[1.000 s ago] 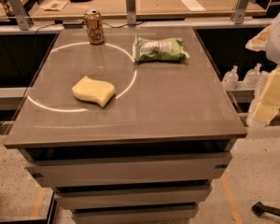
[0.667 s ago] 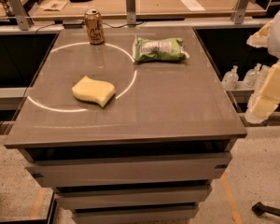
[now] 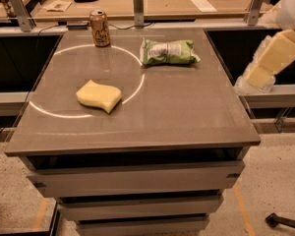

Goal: Move orange can near sponge

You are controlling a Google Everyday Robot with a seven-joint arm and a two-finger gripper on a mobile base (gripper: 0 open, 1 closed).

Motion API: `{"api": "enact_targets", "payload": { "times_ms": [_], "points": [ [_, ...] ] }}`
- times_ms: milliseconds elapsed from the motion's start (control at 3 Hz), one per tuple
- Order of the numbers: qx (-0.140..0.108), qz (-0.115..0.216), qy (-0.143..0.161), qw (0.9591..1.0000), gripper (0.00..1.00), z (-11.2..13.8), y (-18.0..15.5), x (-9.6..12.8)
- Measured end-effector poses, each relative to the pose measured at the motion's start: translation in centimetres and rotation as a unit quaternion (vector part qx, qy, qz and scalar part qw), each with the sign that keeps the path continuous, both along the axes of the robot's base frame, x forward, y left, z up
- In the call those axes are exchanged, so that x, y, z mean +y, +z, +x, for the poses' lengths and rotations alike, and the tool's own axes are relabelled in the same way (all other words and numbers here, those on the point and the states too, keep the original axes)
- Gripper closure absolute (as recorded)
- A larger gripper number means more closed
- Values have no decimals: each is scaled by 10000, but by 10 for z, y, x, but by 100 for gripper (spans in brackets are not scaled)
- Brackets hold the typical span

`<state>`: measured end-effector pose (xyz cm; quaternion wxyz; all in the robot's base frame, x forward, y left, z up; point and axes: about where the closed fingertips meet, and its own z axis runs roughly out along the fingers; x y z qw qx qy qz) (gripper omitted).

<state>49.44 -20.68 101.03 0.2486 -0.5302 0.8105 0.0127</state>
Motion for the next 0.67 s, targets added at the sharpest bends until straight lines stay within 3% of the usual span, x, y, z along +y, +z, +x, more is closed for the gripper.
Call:
{"api": "enact_targets", "payload": {
  "times_ms": [333,667],
  "points": [
    [-302,750,-262,9964,0,31,15,12],
    [-825,1291,-438,9872,0,58,42,27]
  ]
}}
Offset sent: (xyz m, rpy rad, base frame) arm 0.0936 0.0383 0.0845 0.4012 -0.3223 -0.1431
